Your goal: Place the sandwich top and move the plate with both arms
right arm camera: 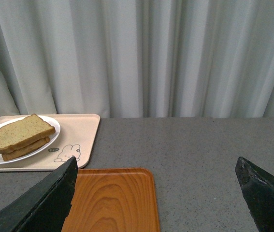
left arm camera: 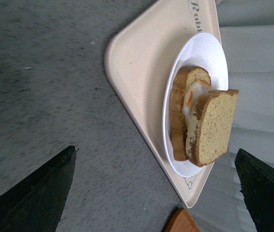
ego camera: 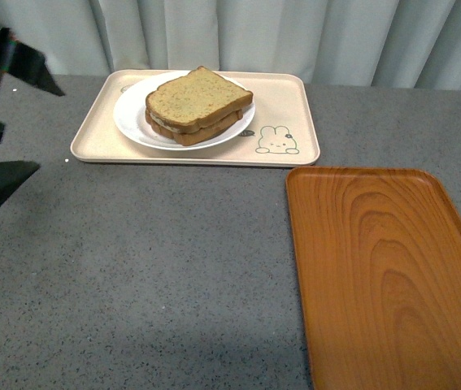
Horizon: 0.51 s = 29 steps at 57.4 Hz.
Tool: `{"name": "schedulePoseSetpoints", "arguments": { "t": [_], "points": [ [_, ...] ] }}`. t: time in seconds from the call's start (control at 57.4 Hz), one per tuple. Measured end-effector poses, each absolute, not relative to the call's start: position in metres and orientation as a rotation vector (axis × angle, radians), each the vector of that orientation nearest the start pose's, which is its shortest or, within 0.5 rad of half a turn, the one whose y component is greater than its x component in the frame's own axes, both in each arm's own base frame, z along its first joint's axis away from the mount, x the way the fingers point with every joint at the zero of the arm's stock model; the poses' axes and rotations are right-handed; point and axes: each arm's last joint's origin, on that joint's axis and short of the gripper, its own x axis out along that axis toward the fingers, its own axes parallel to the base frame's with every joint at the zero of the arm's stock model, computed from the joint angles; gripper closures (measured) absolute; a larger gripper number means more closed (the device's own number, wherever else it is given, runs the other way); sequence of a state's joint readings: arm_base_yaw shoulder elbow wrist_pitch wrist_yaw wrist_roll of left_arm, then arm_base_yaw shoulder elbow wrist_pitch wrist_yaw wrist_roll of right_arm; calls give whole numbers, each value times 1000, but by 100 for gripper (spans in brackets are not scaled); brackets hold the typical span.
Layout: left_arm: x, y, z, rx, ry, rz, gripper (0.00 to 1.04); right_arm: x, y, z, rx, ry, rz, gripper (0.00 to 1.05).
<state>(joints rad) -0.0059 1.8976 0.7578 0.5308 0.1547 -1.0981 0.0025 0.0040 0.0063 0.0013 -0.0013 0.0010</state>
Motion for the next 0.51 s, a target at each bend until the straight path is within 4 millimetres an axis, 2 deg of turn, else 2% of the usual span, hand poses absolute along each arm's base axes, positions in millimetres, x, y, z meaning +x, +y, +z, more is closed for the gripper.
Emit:
{"name": "schedulePoseSetpoints", "arguments": {
  "t": [0.122,0.139,0.244,0.279,0.331,0.348,0.436,0.505],
  "points": [
    [309,2,104,-1056,607,205,9,98,0,165,1,-4,4,9],
    [304,2,103,-971,548,185,14,98,0,165,1,-3,4,9],
    [287,2,96,-745,411,136,29,98,0,165,1,-4,4,9],
    [277,1,96,-655,357,110,37,98,0,165,1,-3,4,9],
    [265,0,103,-493,260,57,46,98,0,165,1,-3,3,9],
    [263,0,105,-494,242,52,48,98,0,165,1,-3,4,9],
    [244,0,128,-250,63,5,67,98,0,165,1,-4,4,9],
    [228,0,138,-140,11,-2,79,98,0,165,1,-4,4,9]
  ]
}}
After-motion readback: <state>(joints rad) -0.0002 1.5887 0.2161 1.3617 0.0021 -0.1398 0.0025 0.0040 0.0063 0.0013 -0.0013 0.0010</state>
